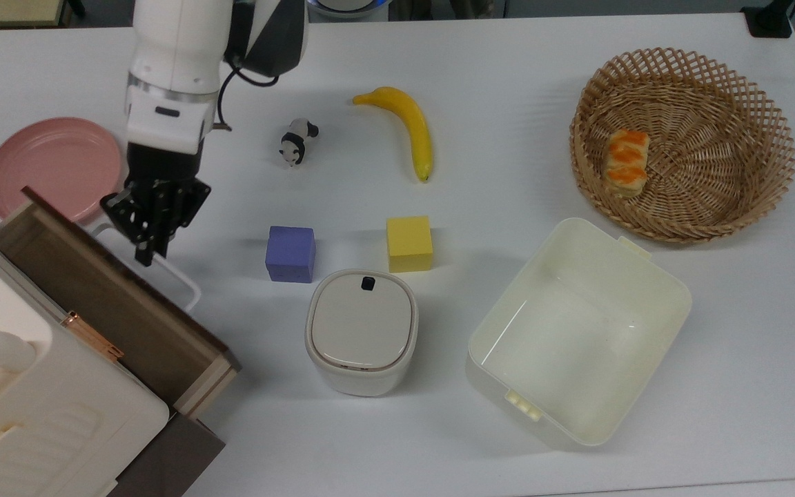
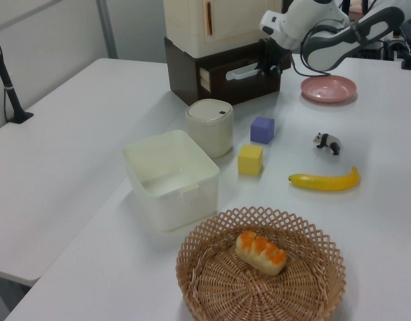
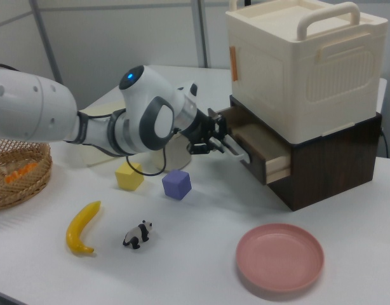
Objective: Open the drawer
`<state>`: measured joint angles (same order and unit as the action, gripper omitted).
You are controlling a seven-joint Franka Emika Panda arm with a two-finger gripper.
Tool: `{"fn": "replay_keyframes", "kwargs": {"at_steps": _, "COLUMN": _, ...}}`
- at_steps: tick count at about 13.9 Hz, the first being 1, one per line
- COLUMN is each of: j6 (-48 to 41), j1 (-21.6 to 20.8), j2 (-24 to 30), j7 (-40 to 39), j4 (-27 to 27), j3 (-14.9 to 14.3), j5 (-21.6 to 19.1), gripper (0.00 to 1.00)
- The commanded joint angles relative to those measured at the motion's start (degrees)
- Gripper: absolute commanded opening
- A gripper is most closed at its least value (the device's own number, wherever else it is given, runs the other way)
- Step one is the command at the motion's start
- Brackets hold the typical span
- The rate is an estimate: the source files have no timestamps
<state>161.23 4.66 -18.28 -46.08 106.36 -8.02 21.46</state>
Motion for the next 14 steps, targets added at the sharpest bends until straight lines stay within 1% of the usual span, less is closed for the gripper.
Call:
{"fn": "replay_keyframes", "kwargs": {"at_steps": 1, "j6": 0.1, "j1": -2.5, "j2": 8.7, "j7": 0.6, "j4": 10.3, "j3": -0.3, "j5": 1.1, "gripper": 0.17}}
{"fn": "replay_keyframes", "kwargs": {"at_steps": 5, "j6": -0.6, "j1": -3.3, "j2": 10.4, "j7": 0.8, "j4": 12.4, "j3": -0.3, "j5": 1.1, "gripper": 0.17}}
{"fn": "replay_keyframes", "kwargs": {"at_steps": 6, "j6": -0.6, "j1": -3.3, "j2": 10.7, "j7": 0.9, "j4": 13.2, "j3": -0.3, "j5": 1.1, "gripper": 0.22}}
{"fn": "replay_keyframes", "kwargs": {"at_steps": 7, "j6": -0.7, "j1": -3.8, "j2": 10.7, "j7": 1.4, "j4": 13.2, "j3": -0.3, "j5": 1.1, "gripper": 0.49}}
{"fn": "replay_keyframes", "kwargs": {"at_steps": 8, "j6": -1.2, "j1": -4.2, "j2": 10.6, "j7": 3.7, "j4": 13.1, "j3": -0.3, "j5": 1.0, "gripper": 0.79}}
{"fn": "replay_keyframes", "kwargs": {"at_steps": 9, "j6": -1.4, "j1": -4.5, "j2": 10.5, "j7": 7.0, "j4": 13.0, "j3": -0.3, "j5": 0.9, "gripper": 0.93}}
{"fn": "replay_keyframes", "kwargs": {"at_steps": 10, "j6": -1.4, "j1": -4.7, "j2": 10.5, "j7": 8.9, "j4": 13.0, "j3": -0.3, "j5": 1.0, "gripper": 1.00}}
{"fn": "replay_keyframes", "kwargs": {"at_steps": 12, "j6": -2.0, "j1": -5.7, "j2": 10.8, "j7": 10.9, "j4": 12.7, "j3": -0.3, "j5": 0.7, "gripper": 1.00}}
{"fn": "replay_keyframes", "kwargs": {"at_steps": 14, "j6": -6.2, "j1": -6.0, "j2": 11.2, "j7": 17.9, "j4": 11.0, "j3": -0.2, "j5": 0.3, "gripper": 1.00}}
